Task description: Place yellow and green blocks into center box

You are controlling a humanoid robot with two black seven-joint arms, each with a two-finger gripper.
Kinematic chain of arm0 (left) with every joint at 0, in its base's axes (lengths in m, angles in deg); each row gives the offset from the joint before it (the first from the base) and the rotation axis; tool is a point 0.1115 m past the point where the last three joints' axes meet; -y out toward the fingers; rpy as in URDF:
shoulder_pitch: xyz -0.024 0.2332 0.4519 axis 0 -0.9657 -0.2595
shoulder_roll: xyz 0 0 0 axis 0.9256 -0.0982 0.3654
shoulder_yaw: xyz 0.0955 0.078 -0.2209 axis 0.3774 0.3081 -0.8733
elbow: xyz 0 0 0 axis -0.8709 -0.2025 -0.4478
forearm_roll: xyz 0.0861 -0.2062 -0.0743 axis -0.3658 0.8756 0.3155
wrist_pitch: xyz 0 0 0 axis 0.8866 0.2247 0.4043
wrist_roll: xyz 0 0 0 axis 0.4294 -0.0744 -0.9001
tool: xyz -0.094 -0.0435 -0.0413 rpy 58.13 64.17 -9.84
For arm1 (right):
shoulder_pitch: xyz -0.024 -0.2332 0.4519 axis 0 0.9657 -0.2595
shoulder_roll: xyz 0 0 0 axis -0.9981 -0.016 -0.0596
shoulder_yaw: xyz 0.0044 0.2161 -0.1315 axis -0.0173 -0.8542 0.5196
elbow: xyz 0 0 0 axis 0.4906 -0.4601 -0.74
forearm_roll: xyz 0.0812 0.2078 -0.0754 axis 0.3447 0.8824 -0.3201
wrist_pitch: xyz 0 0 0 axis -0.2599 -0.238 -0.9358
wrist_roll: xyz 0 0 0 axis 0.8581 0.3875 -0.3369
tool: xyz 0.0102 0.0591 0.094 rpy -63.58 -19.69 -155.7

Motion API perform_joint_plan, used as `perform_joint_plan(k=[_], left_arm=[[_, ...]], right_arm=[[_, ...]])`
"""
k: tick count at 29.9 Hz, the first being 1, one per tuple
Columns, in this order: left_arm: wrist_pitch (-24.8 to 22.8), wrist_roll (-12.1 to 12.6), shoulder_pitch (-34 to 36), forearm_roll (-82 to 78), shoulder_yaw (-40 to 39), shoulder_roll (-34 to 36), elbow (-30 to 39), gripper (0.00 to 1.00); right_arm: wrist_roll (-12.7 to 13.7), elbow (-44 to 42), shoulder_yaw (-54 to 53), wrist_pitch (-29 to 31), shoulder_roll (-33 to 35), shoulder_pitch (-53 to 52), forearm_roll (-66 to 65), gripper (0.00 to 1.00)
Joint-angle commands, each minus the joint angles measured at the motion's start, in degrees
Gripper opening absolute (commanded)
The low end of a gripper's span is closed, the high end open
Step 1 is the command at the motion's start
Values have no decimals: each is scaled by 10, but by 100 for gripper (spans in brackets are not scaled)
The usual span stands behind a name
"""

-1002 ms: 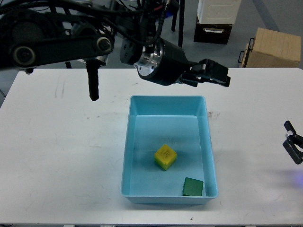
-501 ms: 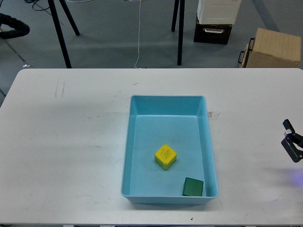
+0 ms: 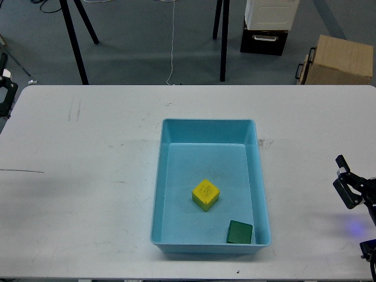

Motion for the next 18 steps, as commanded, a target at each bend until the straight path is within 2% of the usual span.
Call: perform_joint_plan(k=[1, 5, 13, 18], left_arm=[[0, 2, -55, 1, -2, -63, 13, 100], [0, -1, -110, 3, -12, -114, 37, 100], [0, -2, -184, 4, -12, -136, 48, 100], [0, 1, -201, 4, -11, -136, 48, 100]], right_arm=[[-2, 5, -11, 0, -1, 20, -2, 100], [-2, 5, -28, 0, -6, 28, -2, 100], [-2, 10, -18, 0, -39, 76, -6, 100], [-2, 16, -19, 0, -48, 91, -24, 100]])
